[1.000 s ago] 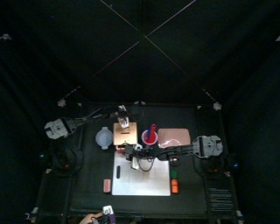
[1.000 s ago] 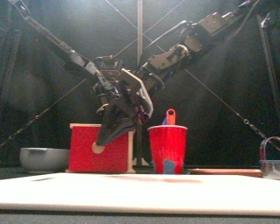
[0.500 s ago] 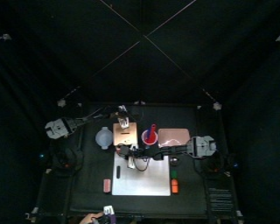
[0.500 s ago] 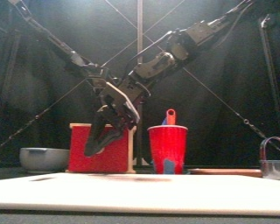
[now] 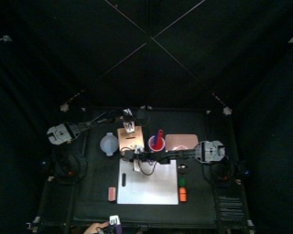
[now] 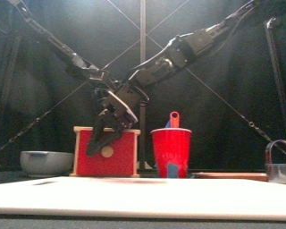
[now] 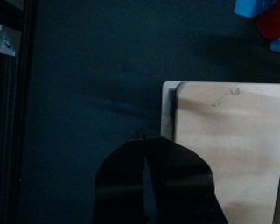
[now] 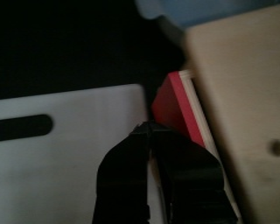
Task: Close drawer
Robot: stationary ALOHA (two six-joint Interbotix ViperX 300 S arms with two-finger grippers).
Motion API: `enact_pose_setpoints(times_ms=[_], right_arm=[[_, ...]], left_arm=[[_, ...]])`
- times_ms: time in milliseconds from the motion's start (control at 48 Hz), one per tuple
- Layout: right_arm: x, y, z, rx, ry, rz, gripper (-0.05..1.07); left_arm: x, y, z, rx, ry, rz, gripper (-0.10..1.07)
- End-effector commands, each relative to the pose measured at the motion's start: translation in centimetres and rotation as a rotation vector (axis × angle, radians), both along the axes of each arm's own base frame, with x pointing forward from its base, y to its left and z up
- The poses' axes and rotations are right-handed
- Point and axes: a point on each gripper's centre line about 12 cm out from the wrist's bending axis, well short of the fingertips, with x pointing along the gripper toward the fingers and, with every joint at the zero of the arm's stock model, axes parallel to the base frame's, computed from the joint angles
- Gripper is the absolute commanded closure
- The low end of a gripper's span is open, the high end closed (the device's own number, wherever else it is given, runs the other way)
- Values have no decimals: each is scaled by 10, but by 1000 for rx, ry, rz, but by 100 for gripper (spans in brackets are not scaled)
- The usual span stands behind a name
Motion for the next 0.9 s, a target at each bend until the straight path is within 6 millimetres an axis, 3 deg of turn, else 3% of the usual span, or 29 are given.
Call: enact_pose_setpoints(times_ms=[0, 208, 875], right_arm=[[3, -16, 19, -16, -47, -24, 98], [5, -17, 14, -16, -39, -25, 98], [18, -9, 26, -12, -79, -12, 98]], left_arm=[[7, -3, 6, 9, -16, -15, 61], [10, -1, 7, 14, -21, -22, 61], [24, 0, 15, 42, -61, -31, 61]])
